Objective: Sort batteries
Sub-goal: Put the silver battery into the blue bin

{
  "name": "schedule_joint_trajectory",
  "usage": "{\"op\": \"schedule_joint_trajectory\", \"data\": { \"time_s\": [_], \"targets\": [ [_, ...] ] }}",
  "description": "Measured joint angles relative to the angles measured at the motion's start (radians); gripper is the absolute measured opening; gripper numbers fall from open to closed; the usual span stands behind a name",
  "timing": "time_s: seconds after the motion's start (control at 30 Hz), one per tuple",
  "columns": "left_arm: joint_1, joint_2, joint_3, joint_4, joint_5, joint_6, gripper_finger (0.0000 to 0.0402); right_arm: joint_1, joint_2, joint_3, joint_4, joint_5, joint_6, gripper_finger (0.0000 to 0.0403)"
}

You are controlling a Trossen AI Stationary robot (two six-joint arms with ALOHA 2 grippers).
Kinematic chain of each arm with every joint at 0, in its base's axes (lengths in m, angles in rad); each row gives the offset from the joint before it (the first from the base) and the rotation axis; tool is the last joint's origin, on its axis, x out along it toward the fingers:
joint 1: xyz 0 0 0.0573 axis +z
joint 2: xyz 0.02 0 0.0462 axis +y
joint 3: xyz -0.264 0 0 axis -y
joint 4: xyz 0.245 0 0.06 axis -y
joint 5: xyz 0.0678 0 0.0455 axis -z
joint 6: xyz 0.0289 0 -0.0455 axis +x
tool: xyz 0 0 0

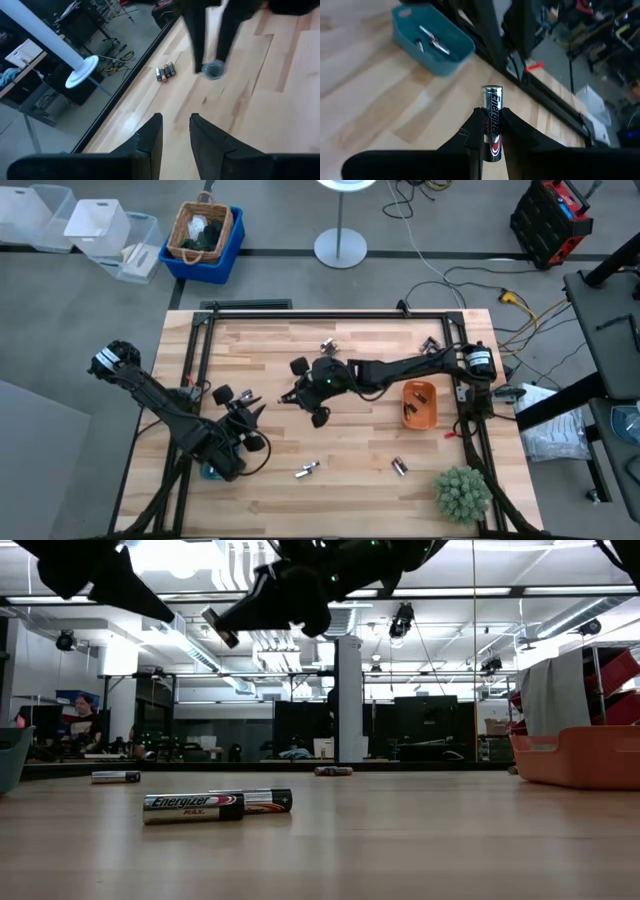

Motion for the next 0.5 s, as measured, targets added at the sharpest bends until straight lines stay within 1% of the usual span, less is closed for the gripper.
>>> {"op": "schedule_joint_trajectory", "data": {
  "time_s": [0.17, 0.37, 0.5],
  "targets": [
    [0.009, 0.000, -0.017, 0.067, 0.000, 0.054, 0.0078, 0.009, 0.000, 0.000, 0.039, 0.008, -0.014, 0.0037],
    [0.017, 0.000, -0.017, 0.227, -0.008, 0.246, 0.0078, 0.009, 0.000, 0.000, 0.064, 0.009, -0.009, 0.0038],
    [0.048, 0.000, -0.017, 0.274, -0.009, 0.302, 0.0078, 0.011, 0.000, 0.000, 0.062, 0.009, -0.016, 0.0038]
  ]
}}
